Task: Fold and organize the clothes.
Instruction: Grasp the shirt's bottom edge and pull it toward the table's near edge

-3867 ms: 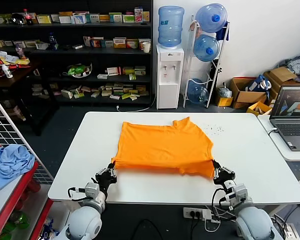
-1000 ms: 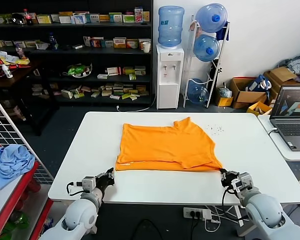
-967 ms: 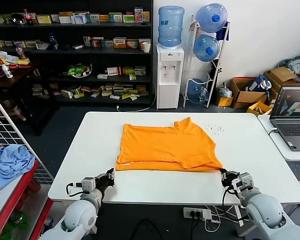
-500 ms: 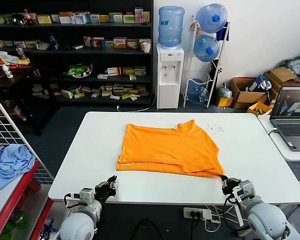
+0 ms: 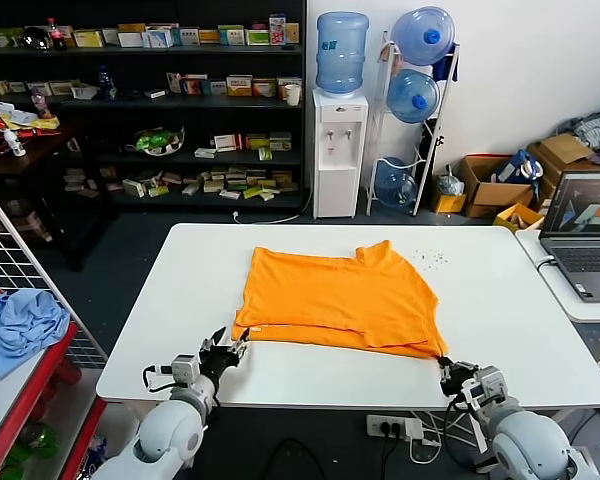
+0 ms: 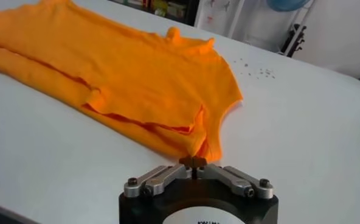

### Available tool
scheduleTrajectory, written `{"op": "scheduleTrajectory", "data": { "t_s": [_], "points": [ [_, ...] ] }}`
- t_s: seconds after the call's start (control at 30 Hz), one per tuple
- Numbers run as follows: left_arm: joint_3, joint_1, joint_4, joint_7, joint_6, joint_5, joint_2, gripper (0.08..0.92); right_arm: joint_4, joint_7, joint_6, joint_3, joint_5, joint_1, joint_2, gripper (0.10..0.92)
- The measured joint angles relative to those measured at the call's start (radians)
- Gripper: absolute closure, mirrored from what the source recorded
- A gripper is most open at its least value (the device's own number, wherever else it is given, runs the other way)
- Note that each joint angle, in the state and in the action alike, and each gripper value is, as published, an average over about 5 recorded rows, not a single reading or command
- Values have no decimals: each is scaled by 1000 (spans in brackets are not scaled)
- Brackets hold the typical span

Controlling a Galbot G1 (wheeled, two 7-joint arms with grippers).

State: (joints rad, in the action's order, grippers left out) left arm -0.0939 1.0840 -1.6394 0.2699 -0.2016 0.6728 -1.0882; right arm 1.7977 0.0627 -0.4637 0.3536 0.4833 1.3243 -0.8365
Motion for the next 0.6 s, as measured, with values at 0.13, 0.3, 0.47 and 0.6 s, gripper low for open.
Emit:
{"op": "scheduleTrajectory", "data": {
  "t_s": [0.13, 0.3, 0.47, 0.6],
  "points": [
    [4, -32, 48, -2, 4, -8, -15, 283, -3, 0, 1, -1, 3, -2, 1, 902],
    [4, -49, 89, -5, 5, -14, -21, 427, 2, 1, -1, 0, 7, -2, 3, 902],
    [-1, -45, 96, -3, 4, -14, -17, 574, 4, 3, -1, 0, 8, -5, 4, 902],
    [-7, -30, 90, -1, 3, -14, -15, 687, 4, 3, -1, 0, 8, -5, 4, 902]
  ]
}}
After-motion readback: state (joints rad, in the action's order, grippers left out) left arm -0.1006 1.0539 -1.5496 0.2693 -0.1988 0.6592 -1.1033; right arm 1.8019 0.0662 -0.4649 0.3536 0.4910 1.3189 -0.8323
